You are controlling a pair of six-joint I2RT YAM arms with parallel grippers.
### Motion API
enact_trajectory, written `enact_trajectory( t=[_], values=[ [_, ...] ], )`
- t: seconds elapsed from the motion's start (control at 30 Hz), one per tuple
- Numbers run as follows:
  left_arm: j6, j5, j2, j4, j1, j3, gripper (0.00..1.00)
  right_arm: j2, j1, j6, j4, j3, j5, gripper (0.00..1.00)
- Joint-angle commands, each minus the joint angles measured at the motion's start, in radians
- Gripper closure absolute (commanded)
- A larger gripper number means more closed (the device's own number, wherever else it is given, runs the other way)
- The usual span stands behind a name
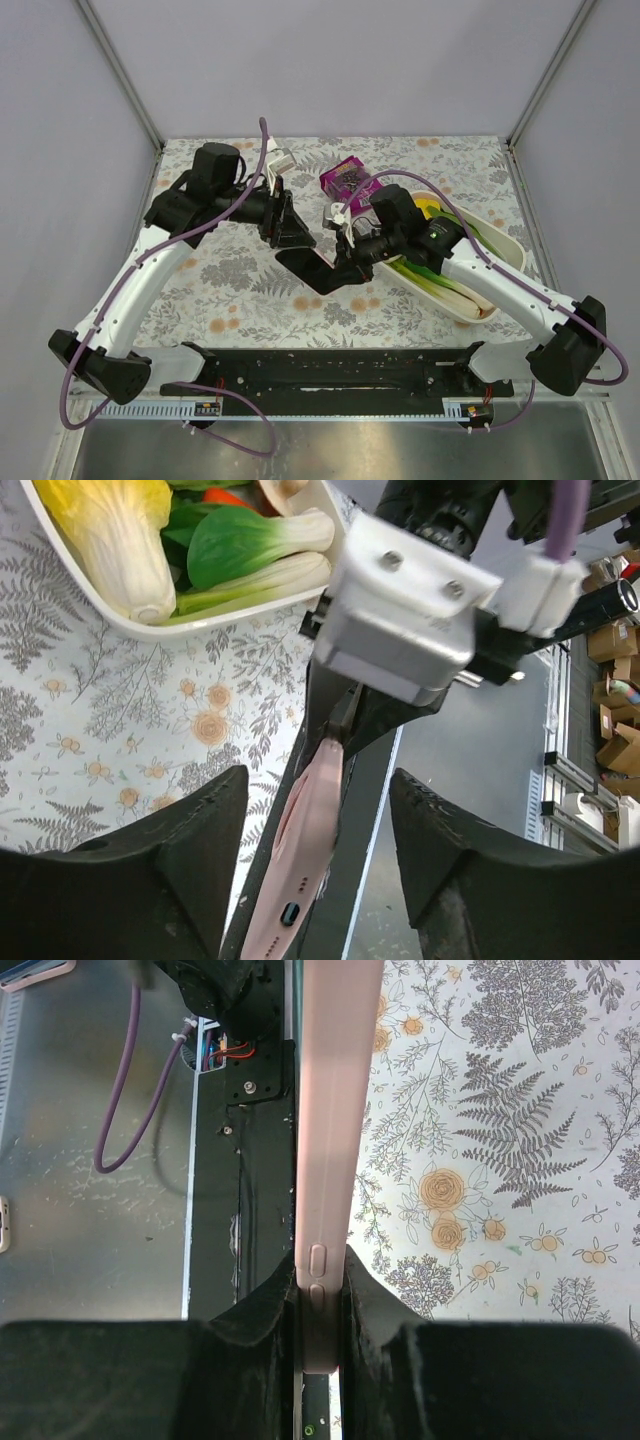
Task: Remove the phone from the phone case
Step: Remove the phone case from the phone.
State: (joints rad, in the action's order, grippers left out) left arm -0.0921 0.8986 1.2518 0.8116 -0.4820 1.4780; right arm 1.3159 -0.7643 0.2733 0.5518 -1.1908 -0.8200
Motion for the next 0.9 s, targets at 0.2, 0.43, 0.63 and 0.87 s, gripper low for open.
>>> enact_trajectory(
  t=[0.2,0.43,0.63,0.87],
  values=[
    [-0.031,0.056,0.003,0.014,0.022,-0.041,0.58,-0.044,-0.007,0.038,-0.041,-0.050,0.008,1.00],
    [-0.078,0.092,-0.002,-0.028,0.031,-0.071,0.86,-0.049,-0.007,0.055,-0.043,-0.043,0.019,1.00],
    [-0.435,0.215,-0.037,-0.358,0.103,-0.286,1.00,-0.046,-0.024,0.107,-0.018,-0.056,0.073,1.00],
    [-0.714,0.189,-0.048,-0.612,0.177,-0.446,1.00,-0.032,-0.049,0.173,0.039,-0.118,0.123,1.00]
  ],
)
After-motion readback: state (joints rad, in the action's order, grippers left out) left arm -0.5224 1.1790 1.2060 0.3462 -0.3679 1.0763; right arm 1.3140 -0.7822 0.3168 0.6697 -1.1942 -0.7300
